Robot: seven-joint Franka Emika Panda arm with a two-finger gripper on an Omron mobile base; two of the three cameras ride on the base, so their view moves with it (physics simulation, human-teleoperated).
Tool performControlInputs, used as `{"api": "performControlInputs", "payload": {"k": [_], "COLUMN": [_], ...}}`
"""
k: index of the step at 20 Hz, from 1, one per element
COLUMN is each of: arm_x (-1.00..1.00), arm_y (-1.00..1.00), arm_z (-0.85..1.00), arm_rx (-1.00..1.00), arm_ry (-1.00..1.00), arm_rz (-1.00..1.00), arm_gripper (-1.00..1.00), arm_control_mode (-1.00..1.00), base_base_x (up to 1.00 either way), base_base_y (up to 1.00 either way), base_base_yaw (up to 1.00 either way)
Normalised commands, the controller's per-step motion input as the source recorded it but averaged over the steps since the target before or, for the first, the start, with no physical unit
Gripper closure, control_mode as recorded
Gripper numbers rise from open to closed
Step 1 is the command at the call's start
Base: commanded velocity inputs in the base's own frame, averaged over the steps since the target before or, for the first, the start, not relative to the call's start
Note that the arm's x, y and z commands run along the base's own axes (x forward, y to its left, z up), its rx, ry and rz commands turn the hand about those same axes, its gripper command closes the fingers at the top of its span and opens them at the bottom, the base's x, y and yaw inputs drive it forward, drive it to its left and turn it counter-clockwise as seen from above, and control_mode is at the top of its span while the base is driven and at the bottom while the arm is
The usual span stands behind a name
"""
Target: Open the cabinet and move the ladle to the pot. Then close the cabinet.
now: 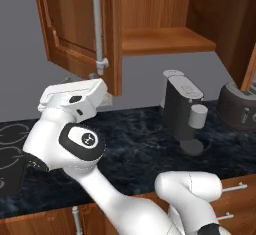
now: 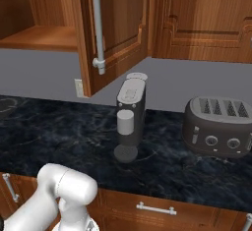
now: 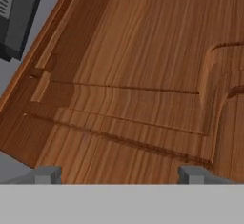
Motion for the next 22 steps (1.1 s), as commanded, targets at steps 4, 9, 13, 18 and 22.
{"api": "performControlInputs", "payload": {"k": [4,9,13,18,22], "arm_x": [0.48,0.60,0.71,0.91,1.00], "arm_y": [-0.94,-1.00,-0.90,-0.55,-0.29], "arm_z": [0.00,0.02,0.11,0.07,0.15], "arm_rx": [0.05,0.11,0.14,0.16,0.12], "arm_ry": [-0.02,-0.01,-0.03,-0.02,0.00], "arm_rz": [-0.02,0.00,0.00,0.04,0.03], "arm_gripper": [-1.00,-1.00,-1.00,-1.00,-1.00], "arm_control_mode": [-1.00,-1.00,-1.00,-1.00,-1.00], "base_base_x": [0.00,0.00,0.00,0.00,0.00], "base_base_y": [0.00,0.00,0.00,0.00,0.00], "base_base_yaw": [0.00,0.00,0.00,0.00,0.00]}}
